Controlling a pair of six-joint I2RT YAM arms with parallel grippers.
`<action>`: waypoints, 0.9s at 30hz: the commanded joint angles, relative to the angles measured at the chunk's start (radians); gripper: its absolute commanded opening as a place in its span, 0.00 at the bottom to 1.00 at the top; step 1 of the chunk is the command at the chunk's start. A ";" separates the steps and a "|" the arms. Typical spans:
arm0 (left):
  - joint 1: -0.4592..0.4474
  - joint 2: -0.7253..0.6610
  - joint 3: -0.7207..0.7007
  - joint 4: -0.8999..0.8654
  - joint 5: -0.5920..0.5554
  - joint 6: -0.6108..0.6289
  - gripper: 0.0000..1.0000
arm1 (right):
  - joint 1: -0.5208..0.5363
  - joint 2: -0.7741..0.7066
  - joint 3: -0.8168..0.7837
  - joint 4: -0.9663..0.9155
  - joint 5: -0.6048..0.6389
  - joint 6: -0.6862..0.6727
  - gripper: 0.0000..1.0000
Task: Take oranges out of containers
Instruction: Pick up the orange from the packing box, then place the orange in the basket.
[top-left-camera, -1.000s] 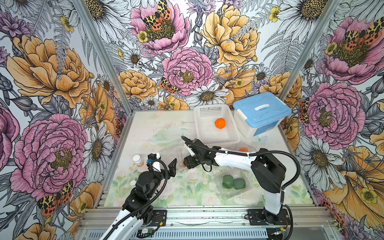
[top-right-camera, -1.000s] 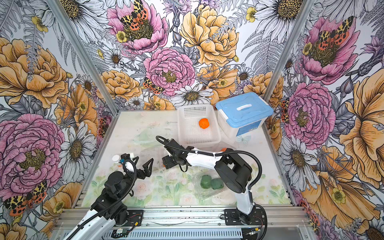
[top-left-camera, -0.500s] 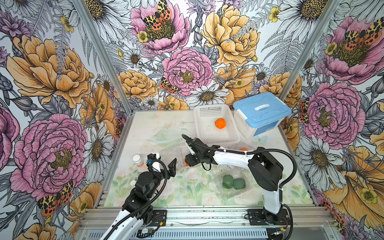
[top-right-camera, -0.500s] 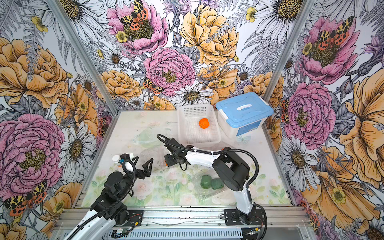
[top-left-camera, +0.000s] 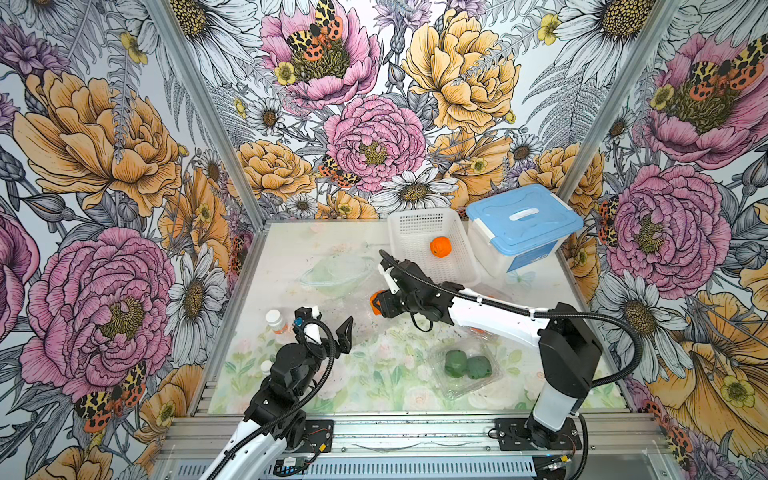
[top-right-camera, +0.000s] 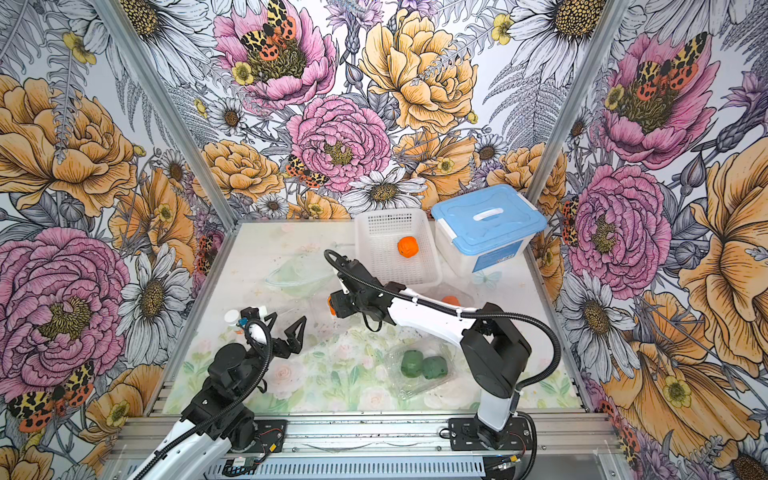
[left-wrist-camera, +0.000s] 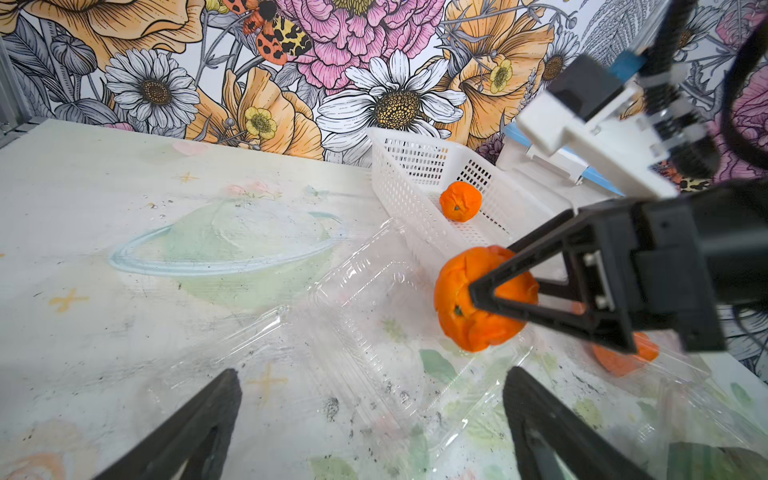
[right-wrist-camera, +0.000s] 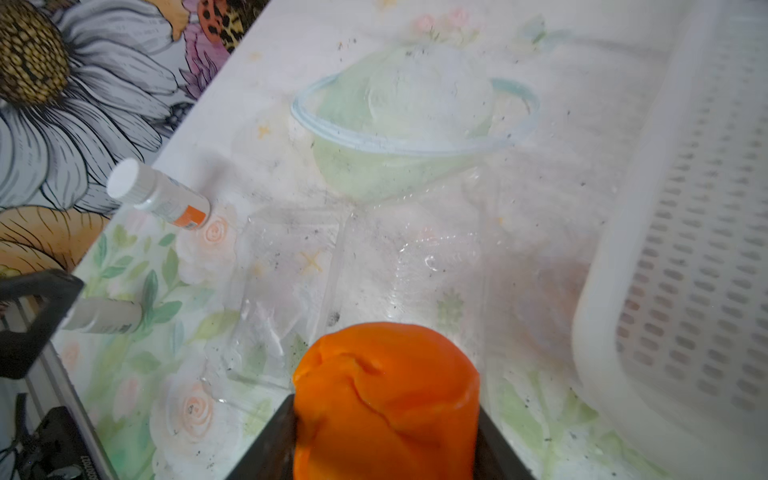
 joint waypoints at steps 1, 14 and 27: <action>0.010 -0.008 -0.009 0.006 0.006 -0.011 0.99 | -0.050 -0.058 -0.016 0.023 -0.008 0.005 0.50; 0.011 -0.008 -0.009 0.006 0.008 -0.011 0.99 | -0.343 -0.102 -0.006 0.024 -0.048 -0.003 0.50; 0.014 -0.002 -0.011 0.012 0.008 -0.013 0.99 | -0.447 0.004 0.051 0.022 -0.054 -0.027 0.51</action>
